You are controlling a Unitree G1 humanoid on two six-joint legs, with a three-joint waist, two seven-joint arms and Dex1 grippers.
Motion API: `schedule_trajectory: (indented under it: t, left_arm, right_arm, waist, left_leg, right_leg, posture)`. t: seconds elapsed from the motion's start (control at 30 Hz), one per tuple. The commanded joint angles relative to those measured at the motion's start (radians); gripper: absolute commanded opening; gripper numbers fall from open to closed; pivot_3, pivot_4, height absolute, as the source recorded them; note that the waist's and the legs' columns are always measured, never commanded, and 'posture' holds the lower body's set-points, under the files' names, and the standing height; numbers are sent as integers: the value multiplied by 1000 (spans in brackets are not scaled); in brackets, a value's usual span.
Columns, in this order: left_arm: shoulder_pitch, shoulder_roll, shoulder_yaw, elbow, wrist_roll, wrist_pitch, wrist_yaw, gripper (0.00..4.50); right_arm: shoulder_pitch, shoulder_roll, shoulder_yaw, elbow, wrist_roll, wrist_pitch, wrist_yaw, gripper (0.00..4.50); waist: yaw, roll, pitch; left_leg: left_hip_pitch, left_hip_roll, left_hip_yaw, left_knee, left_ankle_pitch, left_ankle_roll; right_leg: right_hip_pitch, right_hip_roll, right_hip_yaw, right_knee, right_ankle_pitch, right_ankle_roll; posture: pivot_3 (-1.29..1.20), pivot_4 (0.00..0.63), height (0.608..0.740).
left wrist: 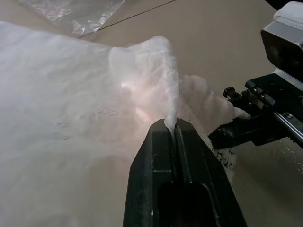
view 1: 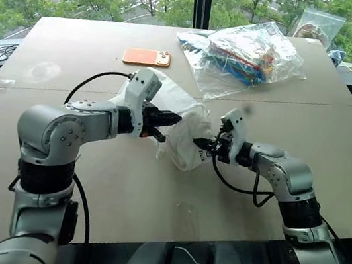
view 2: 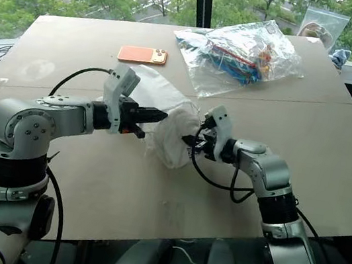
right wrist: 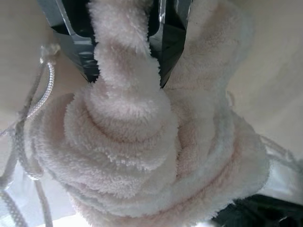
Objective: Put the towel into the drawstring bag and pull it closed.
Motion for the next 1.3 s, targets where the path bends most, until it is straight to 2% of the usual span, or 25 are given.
schedule_trajectory:
  t: [0.03,0.2,0.3,0.5,0.63,0.83,1.03,1.13,1.3]
  left_arm:
    - [27,22,-32,-64,1,-48,-25,0]
    - [90,56,-74,-120,7,-88,-39,0]
    - [117,67,-70,-131,-1,-94,-46,0]
    - [165,99,-66,-138,4,-120,-58,0]
    - [174,92,-53,-130,-9,-120,-55,0]
    - [123,82,-9,-50,-27,-98,-47,0]
    - [69,76,23,46,-46,-109,-74,0]
    - [32,43,24,21,-97,-71,-71,0]
    - [-30,-7,44,-39,-239,36,-74,0]
  right_arm:
    - [-37,9,77,16,-73,-64,-6,36]
    - [-76,82,67,110,-83,-83,-22,36]
    - [-97,132,10,160,-57,-75,-47,36]
    - [-139,215,-220,265,76,-44,-101,36]
    - [-144,248,-289,265,146,-15,-96,35]
    - [-115,254,-326,198,234,39,-71,34]
    - [-93,280,-451,140,411,126,-106,34]
    - [-91,311,-445,128,412,105,-145,34]
    - [-45,375,-305,77,297,-28,-166,34]
  waist:
    - [0,0,0]
    - [-2,0,0]
    - [-2,1,0]
    - [1,1,1]
    - [0,1,1]
    - [-2,2,1]
    - [-3,2,1]
    - [-3,2,1]
    - [-8,2,1]
  left_leg:
    - [0,0,0,0,0,0]
    - [0,0,0,0,0,0]
    - [0,0,0,0,0,0]
    - [0,0,0,0,0,0]
    - [0,0,0,0,0,0]
    - [0,0,0,0,0,0]
    - [0,0,0,0,0,0]
    - [0,0,0,0,0,0]
    - [0,0,0,0,0,0]
  right_leg:
    - [0,0,0,0,0,0]
    - [0,0,0,0,0,0]
    - [0,1,0,1,0,0]
    - [0,2,0,0,0,0]
    - [0,2,-1,0,0,0]
    - [0,1,0,1,0,0]
    - [0,1,0,0,0,0]
    - [0,1,0,1,0,0]
    - [0,1,0,1,0,0]
  posture:
    - [0,150,740]
    - [0,150,740]
    - [0,150,740]
    - [0,150,740]
    - [0,150,740]
    - [0,150,740]
    - [0,150,740]
    - [0,150,740]
    - [0,150,740]
